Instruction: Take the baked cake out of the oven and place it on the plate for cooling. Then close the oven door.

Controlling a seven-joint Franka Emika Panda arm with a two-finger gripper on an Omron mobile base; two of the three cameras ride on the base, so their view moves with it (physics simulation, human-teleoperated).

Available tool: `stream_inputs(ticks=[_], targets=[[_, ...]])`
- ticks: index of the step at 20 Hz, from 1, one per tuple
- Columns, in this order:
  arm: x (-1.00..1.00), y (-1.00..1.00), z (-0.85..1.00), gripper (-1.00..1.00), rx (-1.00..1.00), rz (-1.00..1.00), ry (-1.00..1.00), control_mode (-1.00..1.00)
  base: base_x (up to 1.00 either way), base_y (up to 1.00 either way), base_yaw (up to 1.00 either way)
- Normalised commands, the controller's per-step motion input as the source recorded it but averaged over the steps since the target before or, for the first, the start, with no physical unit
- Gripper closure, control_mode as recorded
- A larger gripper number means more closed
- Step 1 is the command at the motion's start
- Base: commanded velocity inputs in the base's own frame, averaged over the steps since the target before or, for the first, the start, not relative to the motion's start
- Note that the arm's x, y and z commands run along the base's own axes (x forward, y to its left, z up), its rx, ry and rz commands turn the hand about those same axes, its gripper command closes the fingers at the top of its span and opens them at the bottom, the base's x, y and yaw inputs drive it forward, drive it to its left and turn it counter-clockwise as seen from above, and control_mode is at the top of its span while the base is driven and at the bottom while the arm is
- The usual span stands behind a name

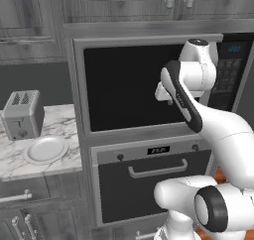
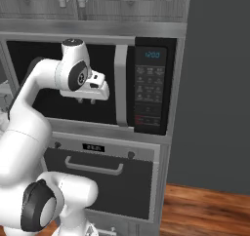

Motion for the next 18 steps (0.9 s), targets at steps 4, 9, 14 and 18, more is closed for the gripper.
stream_inputs(ticks=[4,9,14,18], targets=[[0.0,0.0,-0.01,-1.0,0.0,0.0,0.0,-1.0,0.0,0.0,0.0],[0.0,0.0,-0.03,-1.0,0.0,0.0,0.0,1.0,0.0,0.0,0.0],[0.0,0.0,0.0,-1.0,0.0,0.0,0.0,1.0,0.0,0.0,-0.06],[0.0,0.0,0.0,-1.0,0.0,0.0,0.0,1.0,0.0,0.05,-0.14]])
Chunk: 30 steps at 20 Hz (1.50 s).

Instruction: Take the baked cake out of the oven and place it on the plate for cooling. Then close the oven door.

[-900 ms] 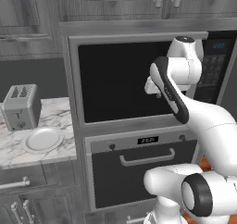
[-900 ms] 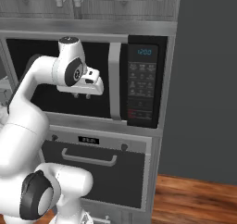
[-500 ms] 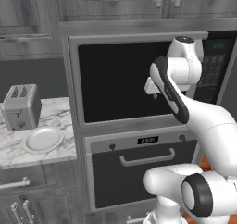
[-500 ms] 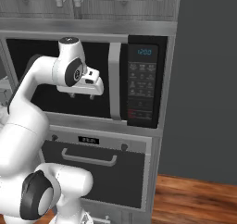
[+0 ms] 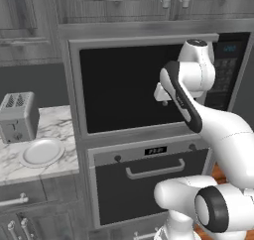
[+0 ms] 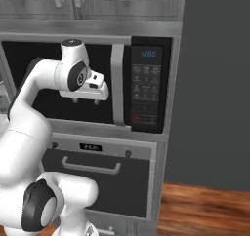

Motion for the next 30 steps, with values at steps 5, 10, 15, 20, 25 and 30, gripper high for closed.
stream_inputs(ticks=[5,10,15,20,25,30], targets=[[0.0,0.0,0.0,-1.0,0.0,0.0,0.0,1.0,0.0,0.05,-0.18],[0.0,0.0,0.0,-1.0,0.0,0.0,0.0,1.0,-0.1,0.23,-0.28],[0.0,0.0,0.0,-1.0,0.0,0.0,0.0,1.0,-0.26,0.45,-0.32],[0.0,0.0,0.0,-1.0,0.0,0.0,0.0,1.0,-0.33,0.65,-0.39],[0.0,0.0,0.0,-1.0,0.0,0.0,0.0,1.0,-0.39,0.7,-0.42],[0.0,0.0,0.0,-1.0,0.0,0.0,0.0,1.0,-0.46,0.62,-0.42]])
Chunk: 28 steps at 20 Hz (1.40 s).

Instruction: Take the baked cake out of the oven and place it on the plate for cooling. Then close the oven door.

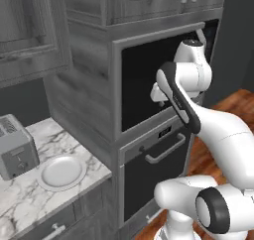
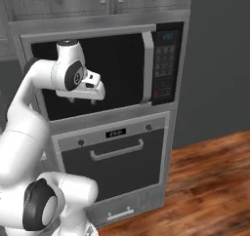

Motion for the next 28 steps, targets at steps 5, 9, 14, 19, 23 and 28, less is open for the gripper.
stream_inputs(ticks=[5,9,14,19,23,28], targets=[[0.0,0.0,0.0,-1.0,0.0,0.0,0.0,1.0,-0.48,0.51,-0.4],[0.0,0.0,0.0,-1.0,0.0,0.0,0.0,1.0,-0.18,0.32,-0.36],[0.0,0.0,0.0,-1.0,0.0,0.0,0.0,1.0,-0.1,0.13,-0.34],[0.0,0.0,0.0,-1.0,0.0,0.0,0.0,1.0,-0.25,0.46,-0.26],[0.0,0.0,0.0,-1.0,0.0,0.0,0.0,1.0,-0.21,0.54,-0.15],[0.0,0.0,0.0,-1.0,0.0,0.0,0.0,1.0,0.0,0.47,-0.08]])
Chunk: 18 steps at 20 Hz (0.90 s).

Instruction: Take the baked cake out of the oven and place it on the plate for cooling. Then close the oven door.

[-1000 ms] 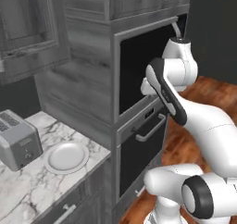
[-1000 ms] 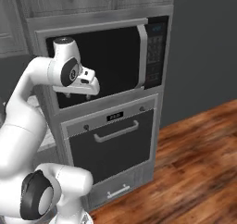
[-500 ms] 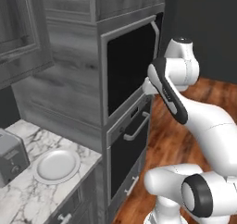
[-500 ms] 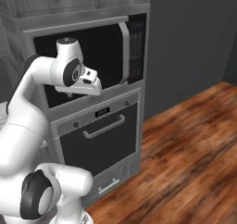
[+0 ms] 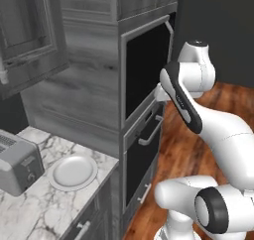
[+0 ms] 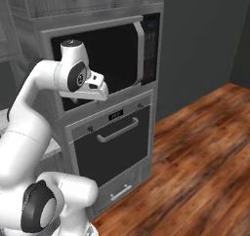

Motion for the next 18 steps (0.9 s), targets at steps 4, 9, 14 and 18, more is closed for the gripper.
stream_inputs(ticks=[4,9,14,18], targets=[[0.0,0.0,0.0,-1.0,0.0,0.0,0.0,1.0,0.01,0.41,-0.05],[0.0,0.0,0.0,-1.0,0.0,0.0,0.0,1.0,0.0,0.43,-0.03],[0.0,0.0,0.0,-1.0,0.0,0.0,0.0,1.0,0.0,0.38,-0.03],[0.0,0.0,0.0,-1.0,0.0,0.0,0.0,1.0,-0.02,0.1,0.0]])
